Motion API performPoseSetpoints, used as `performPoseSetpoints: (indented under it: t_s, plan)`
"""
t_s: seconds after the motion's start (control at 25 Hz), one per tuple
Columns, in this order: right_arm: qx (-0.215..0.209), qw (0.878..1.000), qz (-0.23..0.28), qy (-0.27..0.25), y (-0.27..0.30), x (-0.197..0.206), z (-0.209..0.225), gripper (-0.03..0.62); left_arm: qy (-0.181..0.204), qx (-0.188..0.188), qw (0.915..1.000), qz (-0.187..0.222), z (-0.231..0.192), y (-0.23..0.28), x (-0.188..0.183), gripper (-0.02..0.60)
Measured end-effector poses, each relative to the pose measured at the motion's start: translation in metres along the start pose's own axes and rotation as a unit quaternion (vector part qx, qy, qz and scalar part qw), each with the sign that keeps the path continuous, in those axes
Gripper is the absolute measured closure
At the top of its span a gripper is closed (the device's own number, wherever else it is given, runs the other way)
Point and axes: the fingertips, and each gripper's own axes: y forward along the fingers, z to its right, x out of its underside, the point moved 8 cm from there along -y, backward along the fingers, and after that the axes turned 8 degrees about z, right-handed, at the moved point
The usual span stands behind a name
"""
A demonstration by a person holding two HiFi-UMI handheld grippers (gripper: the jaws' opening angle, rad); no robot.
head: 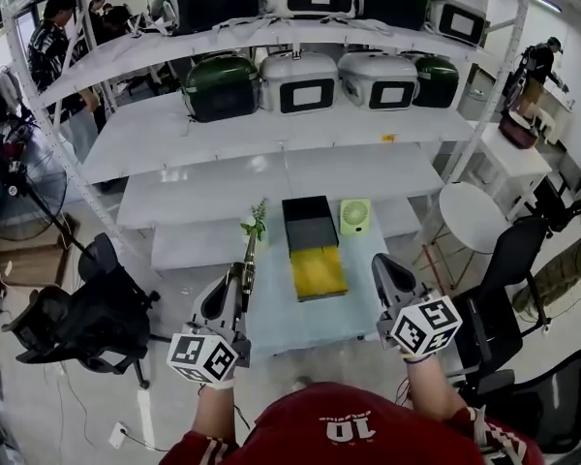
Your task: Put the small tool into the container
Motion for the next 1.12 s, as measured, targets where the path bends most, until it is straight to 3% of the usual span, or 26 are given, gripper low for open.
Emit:
performPoseSetpoints:
  t_s: [0.32,0.52,0.88,1.12]
  plan:
    - [0.024,0.999,-0.019,-0.03,-0.002,0.014,0.018,0.589,-0.011,-0.001,0.9997,-0.022,-0.006,0.013,0.019,0.555]
    - [0.033,0.999,-0.013,-0.01,0.004,0.022,0.043,0.589,-0.008,0.012,0.9993,-0.034,0.004,0.031,0.032,0.555]
    - [-0.008,0.999,0.016,-0.037,0.056,-0.001,0.078,0.589,0.012,0.006,0.9997,-0.021,0.017,0.082,0.03,0.555]
    - [-0.025,0.999,0.011,-0.041,0.078,0.006,0.104,0.589,-0.007,0.009,0.9995,-0.03,0.022,0.115,0.054,0.555]
